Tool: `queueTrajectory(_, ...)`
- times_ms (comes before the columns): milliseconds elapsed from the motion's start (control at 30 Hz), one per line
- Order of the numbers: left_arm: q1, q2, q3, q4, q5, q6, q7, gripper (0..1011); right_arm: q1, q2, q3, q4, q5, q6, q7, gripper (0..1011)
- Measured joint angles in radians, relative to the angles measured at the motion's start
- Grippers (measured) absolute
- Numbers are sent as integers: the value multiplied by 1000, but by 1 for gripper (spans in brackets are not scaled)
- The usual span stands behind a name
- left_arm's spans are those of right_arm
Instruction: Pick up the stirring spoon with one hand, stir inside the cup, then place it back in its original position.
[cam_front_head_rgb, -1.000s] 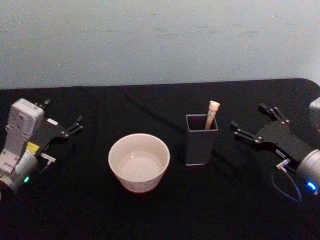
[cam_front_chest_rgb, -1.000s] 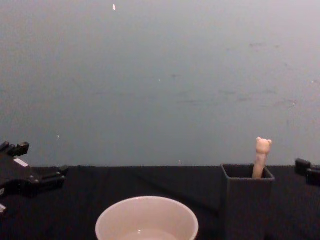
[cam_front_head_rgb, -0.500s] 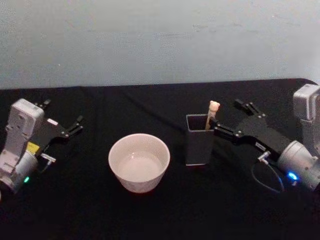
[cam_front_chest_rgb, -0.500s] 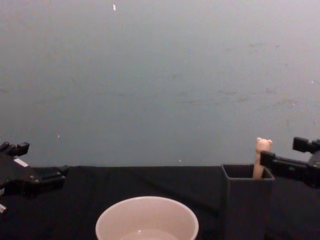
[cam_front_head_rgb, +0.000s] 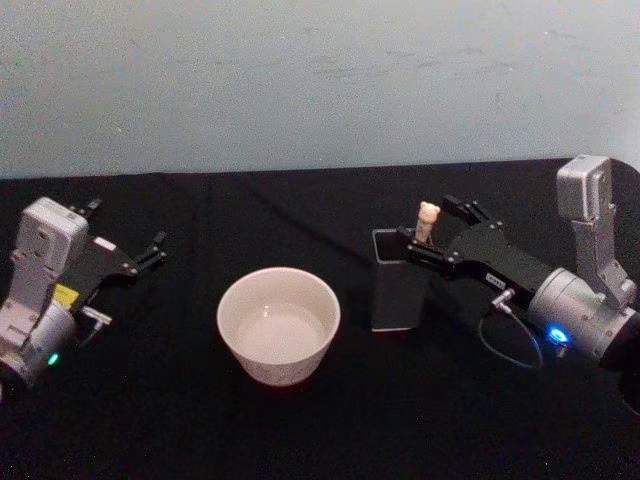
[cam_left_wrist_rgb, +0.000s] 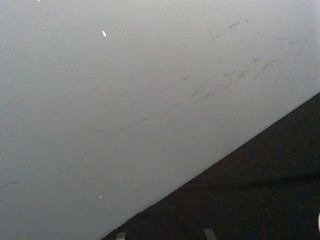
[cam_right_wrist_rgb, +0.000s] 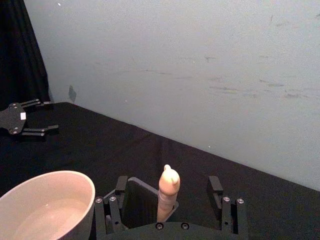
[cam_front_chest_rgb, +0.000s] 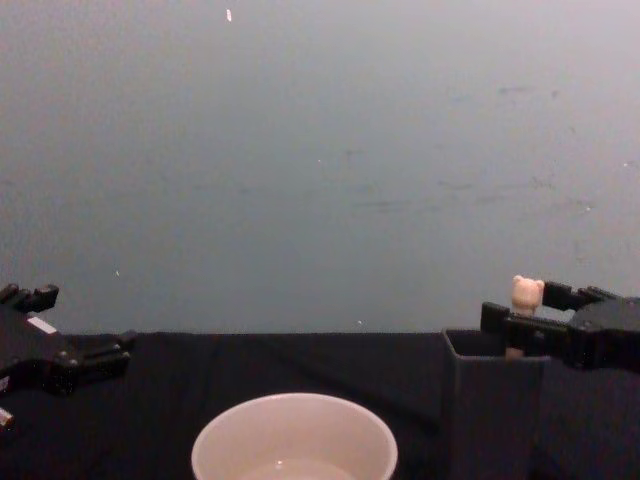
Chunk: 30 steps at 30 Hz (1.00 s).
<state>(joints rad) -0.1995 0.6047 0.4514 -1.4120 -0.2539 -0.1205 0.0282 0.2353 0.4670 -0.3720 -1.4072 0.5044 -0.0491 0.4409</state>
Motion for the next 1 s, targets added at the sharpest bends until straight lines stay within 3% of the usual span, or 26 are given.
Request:
queueTrajectory(267, 0, 0, 0, 0, 0, 0, 0, 1001, 15, -24, 10, 29, -4, 14, 18, 1002)
queueTrajectory(833, 0, 0, 0, 0, 0, 0, 0, 1001, 12, -19, 8, 23, -5, 12, 16, 1003)
queueTrajectory(1000, 0, 0, 0, 0, 0, 0, 0, 1001, 12, -19, 8, 22, -5, 12, 15, 916)
